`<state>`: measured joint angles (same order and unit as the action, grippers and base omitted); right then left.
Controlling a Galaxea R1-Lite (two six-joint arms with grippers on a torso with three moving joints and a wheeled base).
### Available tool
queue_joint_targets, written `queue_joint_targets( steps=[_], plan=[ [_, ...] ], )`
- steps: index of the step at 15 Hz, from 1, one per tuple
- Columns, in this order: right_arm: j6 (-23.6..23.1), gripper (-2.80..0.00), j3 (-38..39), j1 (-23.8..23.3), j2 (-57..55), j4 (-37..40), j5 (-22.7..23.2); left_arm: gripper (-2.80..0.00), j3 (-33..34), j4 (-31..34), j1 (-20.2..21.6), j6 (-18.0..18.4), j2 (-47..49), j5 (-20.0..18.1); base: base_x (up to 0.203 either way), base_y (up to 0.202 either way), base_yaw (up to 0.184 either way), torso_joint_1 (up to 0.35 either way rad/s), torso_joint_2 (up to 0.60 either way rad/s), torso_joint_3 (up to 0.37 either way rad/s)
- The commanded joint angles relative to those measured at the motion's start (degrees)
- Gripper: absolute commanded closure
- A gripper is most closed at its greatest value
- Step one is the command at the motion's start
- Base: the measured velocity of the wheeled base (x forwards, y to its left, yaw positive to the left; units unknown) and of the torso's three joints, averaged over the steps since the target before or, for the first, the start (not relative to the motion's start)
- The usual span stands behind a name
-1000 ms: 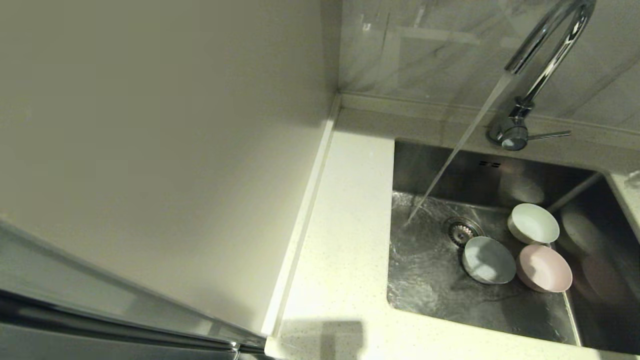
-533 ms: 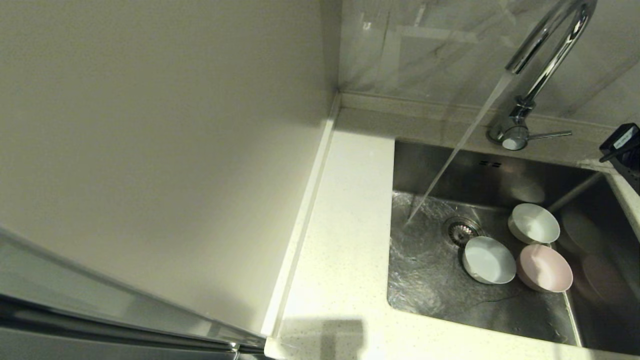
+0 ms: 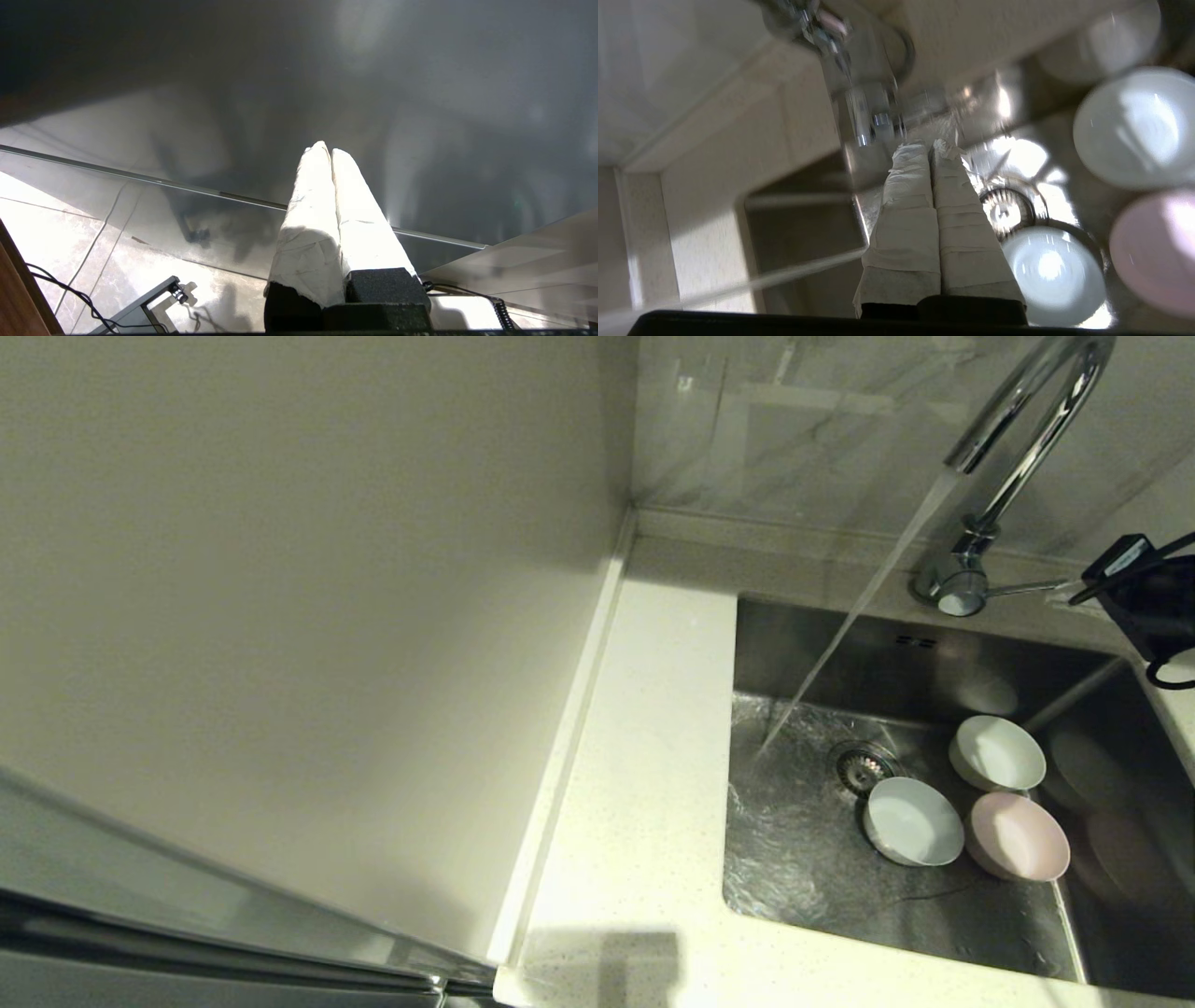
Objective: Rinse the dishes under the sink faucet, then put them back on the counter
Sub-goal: Turn off the faucet
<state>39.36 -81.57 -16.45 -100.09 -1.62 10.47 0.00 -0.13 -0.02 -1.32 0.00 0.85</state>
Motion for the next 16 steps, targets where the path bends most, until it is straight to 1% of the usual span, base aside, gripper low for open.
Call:
queue_joint_targets(
  steps=[1, 4, 10, 14, 16],
  plan=[
    [0.19, 0.00, -1.41, 0.01, -2.24, -0.85, 0.08, 0.00, 0.00, -0.04, 0.02, -0.08, -0.25, 0.03, 0.000, 0.000, 0.000, 0.000, 0.00, 0.000],
    [0.19, 0.00, -4.07, 0.01, -4.20, -1.02, 0.08, 0.00, 0.00, -0.04, 0.02, -0.08, -0.23, 0.03, 0.000, 0.000, 0.000, 0.000, 0.00, 0.000],
    [0.29, 0.00, -6.84, 0.24, -6.41, -1.16, 0.16, 0.00, 0.00, -0.04, 0.01, -0.08, -0.18, 0.03, 0.000, 0.000, 0.000, 0.000, 0.00, 0.000],
    [0.19, 0.00, -8.43, 0.80, -7.41, -4.26, 0.17, 0.00, 0.00, -0.04, 0.02, -0.08, -0.18, 0.03, 0.000, 0.000, 0.000, 0.000, 0.00, 0.000],
    [0.19, 0.00, -8.43, 1.06, -7.49, -4.36, 0.16, 0.00, 0.00, -0.04, 0.02, -0.08, -0.18, 0.03, 0.000, 0.000, 0.000, 0.000, 0.00, 0.000]
  ],
)
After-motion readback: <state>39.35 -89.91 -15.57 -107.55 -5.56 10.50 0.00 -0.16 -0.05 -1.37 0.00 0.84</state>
